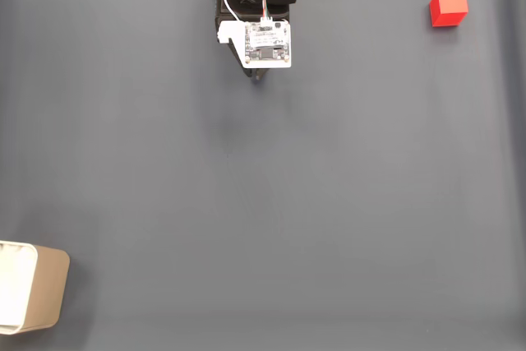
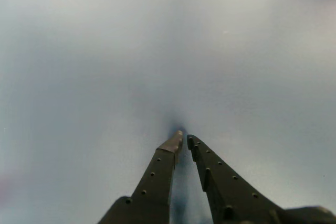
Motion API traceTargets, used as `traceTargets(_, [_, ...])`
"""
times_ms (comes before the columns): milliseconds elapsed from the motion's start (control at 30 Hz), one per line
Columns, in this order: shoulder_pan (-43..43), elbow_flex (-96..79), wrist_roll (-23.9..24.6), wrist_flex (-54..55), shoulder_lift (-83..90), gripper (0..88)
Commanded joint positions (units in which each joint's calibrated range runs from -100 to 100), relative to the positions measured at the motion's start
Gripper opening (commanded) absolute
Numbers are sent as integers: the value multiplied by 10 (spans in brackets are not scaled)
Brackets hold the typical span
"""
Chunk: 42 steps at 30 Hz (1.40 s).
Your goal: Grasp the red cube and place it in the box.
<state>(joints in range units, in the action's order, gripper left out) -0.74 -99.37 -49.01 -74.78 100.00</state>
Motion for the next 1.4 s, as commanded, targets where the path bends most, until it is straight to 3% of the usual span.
traceTargets(0, [1,-5,-2,-11,-1,0])
traceTargets(733, [-1,-5,-7,-10,-1,0])
traceTargets(1367, [6,29,4,217,-50,0])
